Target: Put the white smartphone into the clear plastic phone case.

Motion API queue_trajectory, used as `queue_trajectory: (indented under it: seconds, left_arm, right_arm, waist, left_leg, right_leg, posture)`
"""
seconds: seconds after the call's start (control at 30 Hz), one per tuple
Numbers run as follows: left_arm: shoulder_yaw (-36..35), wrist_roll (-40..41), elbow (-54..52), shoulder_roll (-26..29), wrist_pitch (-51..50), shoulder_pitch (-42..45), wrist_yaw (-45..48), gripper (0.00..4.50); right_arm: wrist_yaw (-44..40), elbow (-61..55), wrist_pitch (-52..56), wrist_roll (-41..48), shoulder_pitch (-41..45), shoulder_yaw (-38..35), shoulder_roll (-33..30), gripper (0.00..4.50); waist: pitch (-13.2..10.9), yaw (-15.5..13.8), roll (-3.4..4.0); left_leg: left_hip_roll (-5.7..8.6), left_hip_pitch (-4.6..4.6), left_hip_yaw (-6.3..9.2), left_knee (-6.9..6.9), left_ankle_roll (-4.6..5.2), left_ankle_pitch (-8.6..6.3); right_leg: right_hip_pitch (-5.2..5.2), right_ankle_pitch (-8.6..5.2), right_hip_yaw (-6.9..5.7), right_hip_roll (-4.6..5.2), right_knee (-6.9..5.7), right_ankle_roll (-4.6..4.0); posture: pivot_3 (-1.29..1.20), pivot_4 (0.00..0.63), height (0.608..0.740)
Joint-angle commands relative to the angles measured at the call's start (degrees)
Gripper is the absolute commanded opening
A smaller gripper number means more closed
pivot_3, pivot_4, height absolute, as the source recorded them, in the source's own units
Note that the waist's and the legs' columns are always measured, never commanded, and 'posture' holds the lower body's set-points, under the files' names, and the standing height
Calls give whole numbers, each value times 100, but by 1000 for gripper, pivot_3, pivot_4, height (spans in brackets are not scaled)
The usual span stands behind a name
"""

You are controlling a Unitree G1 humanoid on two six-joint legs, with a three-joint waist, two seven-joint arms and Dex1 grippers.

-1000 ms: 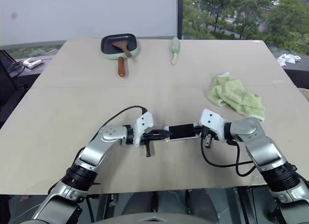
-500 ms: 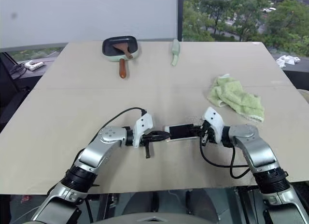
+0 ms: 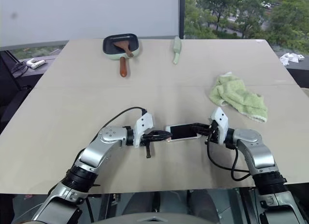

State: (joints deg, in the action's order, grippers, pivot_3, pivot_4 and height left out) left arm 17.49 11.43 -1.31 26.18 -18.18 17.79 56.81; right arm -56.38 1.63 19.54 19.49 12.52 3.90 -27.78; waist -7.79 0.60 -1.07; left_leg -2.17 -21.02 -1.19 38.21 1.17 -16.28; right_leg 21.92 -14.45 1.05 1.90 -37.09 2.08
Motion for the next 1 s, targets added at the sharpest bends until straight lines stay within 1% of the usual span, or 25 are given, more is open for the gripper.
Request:
queue_trajectory:
  seconds: [0.03, 0.37, 0.57, 0.67, 0.87, 1.0]
  left_arm:
    - [-30, -8, -37, 16, 6, 13, 2, 0]
    - [-31, -20, 3, 4, 24, 34, 29, 0]
    - [-17, -30, 49, -14, 63, 61, 43, 0]
    - [-9, -33, 78, -32, 77, 91, 45, 0]
    - [-10, -42, 95, -25, 97, 107, 62, 0]
    - [-16, -49, 94, -3, 100, 104, 79, 0]
  right_arm:
    - [66, 202, -8, -62, -154, -141, -155, 106]
    - [92, 106, 12, 137, -259, -342, -392, 106]
    - [40, 82, 11, 174, -361, -451, -504, 106]
    - [3, 75, 25, 143, -397, -423, -532, 106]
    - [20, 53, 2, 160, -340, -356, -391, 106]
    - [197, 107, 39, 474, -185, -697, -122, 106]
  waist:
    - [-1, -2, 1]
    - [-10, -58, 7]
    - [-11, -68, 8]
    - [-22, -69, 22]
    - [-27, -64, 24]
    - [-32, -34, 25]
  left_leg:
    - [0, -2, 0, 0, 0, 0]
    - [3, -17, 1, 1, 5, -3]
    - [3, -67, 4, 2, 6, -3]
    - [4, -85, 4, 2, 6, -3]
    - [5, -85, 2, 2, 6, -3]
    - [5, -84, 2, 3, 6, -3]
  right_leg:
    - [1, 0, 0, 0, 2, 0]
    - [7, 0, -3, 8, 17, 0]
    - [56, 3, -5, 2, 16, 1]
    - [76, 13, -7, -2, 13, 17]
    - [77, 13, -5, -7, 14, 19]
    - [76, 14, -4, -11, 14, 19]
  posture:
    - [0, 150, 740]
    - [0, 150, 740]
    - [0, 150, 740]
    - [0, 150, 740]
    - [0, 150, 740]
    - [0, 150, 740]
